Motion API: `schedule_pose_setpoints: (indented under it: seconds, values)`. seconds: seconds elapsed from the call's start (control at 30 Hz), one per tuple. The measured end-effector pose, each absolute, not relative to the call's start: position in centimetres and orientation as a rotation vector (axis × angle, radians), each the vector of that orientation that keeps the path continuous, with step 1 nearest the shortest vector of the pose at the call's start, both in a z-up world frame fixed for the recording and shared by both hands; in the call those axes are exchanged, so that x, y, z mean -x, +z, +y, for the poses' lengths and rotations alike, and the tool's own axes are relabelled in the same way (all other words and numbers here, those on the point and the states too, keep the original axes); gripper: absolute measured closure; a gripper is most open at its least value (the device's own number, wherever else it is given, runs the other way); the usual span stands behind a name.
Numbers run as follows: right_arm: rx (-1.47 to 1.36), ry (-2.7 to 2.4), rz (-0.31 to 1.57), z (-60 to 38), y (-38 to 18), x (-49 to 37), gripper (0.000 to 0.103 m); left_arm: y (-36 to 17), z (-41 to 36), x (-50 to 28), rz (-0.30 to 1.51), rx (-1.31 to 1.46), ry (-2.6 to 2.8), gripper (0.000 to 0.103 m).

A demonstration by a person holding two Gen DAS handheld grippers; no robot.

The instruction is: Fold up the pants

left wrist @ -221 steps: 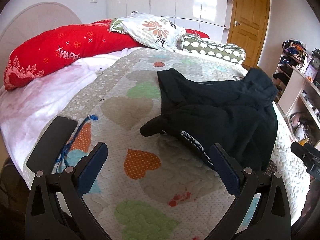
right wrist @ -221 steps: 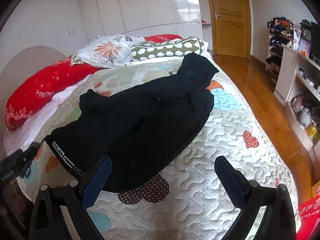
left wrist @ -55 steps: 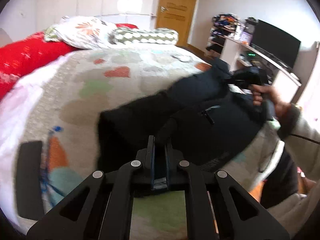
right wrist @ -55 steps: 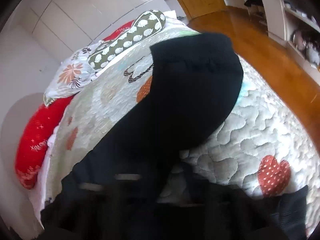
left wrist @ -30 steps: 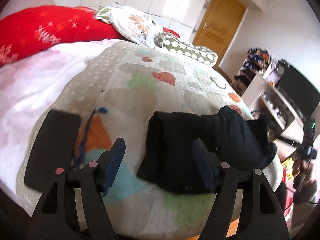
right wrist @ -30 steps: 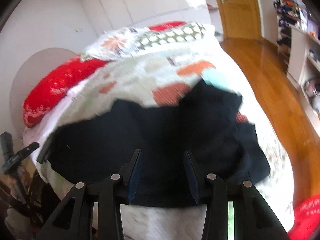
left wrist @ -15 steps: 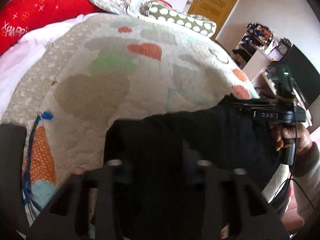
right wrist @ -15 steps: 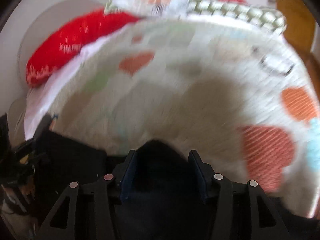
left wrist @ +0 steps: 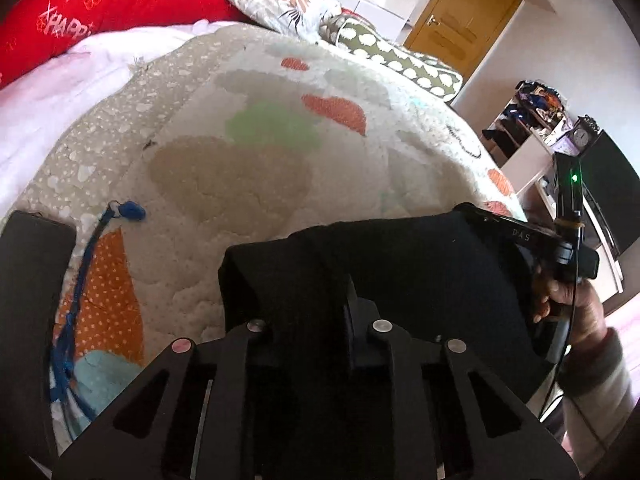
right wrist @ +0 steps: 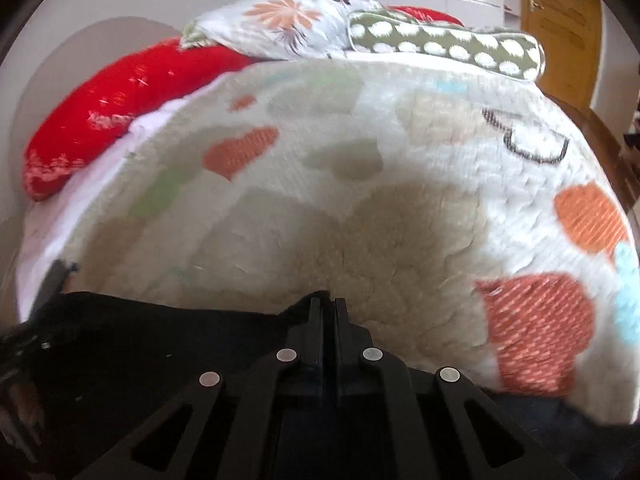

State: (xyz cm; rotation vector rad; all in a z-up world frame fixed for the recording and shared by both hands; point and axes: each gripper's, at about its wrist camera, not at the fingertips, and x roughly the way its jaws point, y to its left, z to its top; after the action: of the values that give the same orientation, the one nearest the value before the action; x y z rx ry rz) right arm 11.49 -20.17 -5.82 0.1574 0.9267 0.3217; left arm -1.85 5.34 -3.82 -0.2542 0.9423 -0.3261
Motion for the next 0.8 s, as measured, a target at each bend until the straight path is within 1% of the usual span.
schedule_pose_setpoints:
  seconds: [0.07,0.13,0.17,0.2,0.23,0.27,0.37,0.47,0.5,0.6,0.7,0.77,0.8]
  values:
    - [-0.193,0.34,0.933,-21.2,-4.9,-10.5,0.095,-2.8,5.3,2.5,0.933,0.218,-0.301,0.077]
    - [-0.234,0.32,0.912,-23.4,-3.4,-8.0,0.085,-1.5,5.5,3.4,0.903,0.181,-0.25,0.072]
    - [-0.271,0.312,0.868,-24.9,-2.6,-6.1,0.076,-1.1,5.7,3.9,0.887,0.172,-0.233,0.067]
    - [-0.321,0.3,0.808,-27.1,-1.6,-3.3,0.069,-0.6,5.8,4.3,0.869,0.175,-0.223,0.066]
    - [-0.343,0.28,0.781,-28.5,-1.2,-1.6,0.065,0.0,6.0,4.8,0.846,0.185,-0.209,0.066]
    - [-0.366,0.224,0.747,-30.8,-0.7,0.9,0.057,0.7,6.1,5.2,0.819,0.19,-0.196,0.066]
    - [-0.382,0.056,0.693,-36.2,-0.4,5.6,0.056,2.6,5.6,6.4,0.759,0.18,-0.205,0.066]
    - [-0.326,-0.084,0.714,-40.5,-1.5,7.5,0.052,3.8,3.8,7.2,0.73,0.181,-0.283,0.066]
    - [-0.298,-0.087,0.738,-41.1,-2.1,7.3,0.048,3.8,3.0,7.1,0.736,0.173,-0.314,0.066]
    - [-0.255,-0.073,0.82,-41.9,-4.2,5.1,0.045,3.2,-0.1,7.3,0.767,0.102,-0.378,0.066]
    - [-0.372,-0.001,0.877,-43.0,-6.5,1.8,0.042,1.7,-2.4,7.4,0.815,0.052,-0.397,0.066]
    - [-0.451,0.024,0.93,-43.6,-8.4,-0.4,0.042,0.9,-3.1,7.2,0.856,0.057,-0.41,0.066]
    - [-0.518,0.003,0.95,-44.3,-9.1,-0.9,0.05,0.7,-3.2,7.4,0.861,0.063,-0.414,0.066]
